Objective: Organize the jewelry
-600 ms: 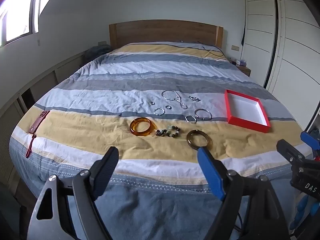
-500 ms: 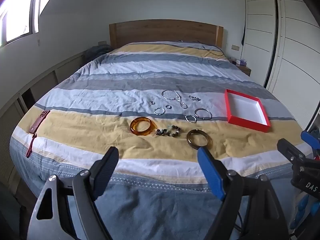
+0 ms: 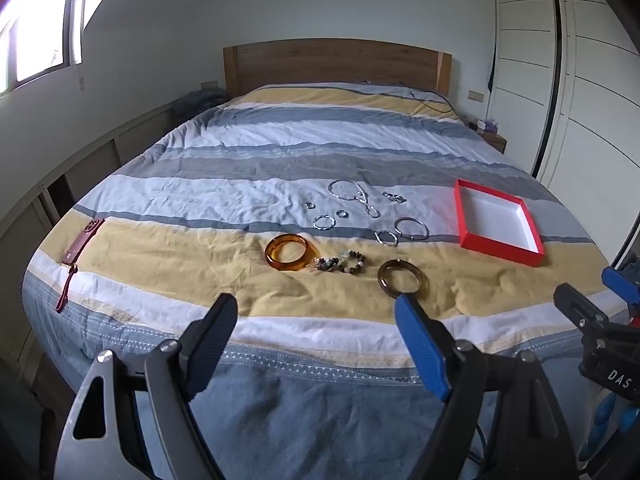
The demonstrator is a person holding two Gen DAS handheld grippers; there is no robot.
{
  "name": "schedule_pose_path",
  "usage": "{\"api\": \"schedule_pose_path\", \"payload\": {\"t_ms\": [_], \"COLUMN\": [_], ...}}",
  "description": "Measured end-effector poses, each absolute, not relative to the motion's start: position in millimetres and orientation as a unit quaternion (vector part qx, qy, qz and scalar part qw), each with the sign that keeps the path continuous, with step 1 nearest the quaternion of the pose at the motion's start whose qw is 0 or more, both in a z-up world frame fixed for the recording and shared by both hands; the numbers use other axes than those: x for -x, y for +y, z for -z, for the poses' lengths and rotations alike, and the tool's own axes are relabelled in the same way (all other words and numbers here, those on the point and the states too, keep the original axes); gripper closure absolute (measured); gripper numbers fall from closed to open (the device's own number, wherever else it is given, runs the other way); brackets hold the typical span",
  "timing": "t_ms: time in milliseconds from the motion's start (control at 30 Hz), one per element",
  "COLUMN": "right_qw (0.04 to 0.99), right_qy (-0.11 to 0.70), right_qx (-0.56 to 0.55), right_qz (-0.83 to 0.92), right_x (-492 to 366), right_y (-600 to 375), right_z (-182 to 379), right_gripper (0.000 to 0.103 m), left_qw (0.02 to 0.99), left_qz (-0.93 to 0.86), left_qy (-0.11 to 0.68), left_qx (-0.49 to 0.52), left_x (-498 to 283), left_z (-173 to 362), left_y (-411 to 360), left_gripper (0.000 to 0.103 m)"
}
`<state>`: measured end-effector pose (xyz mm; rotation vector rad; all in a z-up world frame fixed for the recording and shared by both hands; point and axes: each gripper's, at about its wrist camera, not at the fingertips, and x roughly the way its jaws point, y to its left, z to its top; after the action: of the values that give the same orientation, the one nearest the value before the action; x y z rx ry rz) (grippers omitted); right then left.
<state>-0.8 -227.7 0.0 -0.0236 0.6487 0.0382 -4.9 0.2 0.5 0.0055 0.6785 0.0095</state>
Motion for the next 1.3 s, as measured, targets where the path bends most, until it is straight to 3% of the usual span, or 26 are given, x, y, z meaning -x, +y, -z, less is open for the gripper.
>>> {"api": "schedule_pose_path", "payload": {"t_ms": [1300], "right_qw": [0.92], "right_qy": [0.392], "right_qx": [-0.005], "right_qz": [-0.025], "right_x": [-46], "right_y": [-224], "right_z": [55], "right_gripper": [0.003], "left_qw": [0.915], "left_qz": [-0.005], "left_qy": [0.404], "left_qx": [-0.007], "left_x": [-56], "left_z": [52], "left_y": [10], "left_gripper": [0.023]}}
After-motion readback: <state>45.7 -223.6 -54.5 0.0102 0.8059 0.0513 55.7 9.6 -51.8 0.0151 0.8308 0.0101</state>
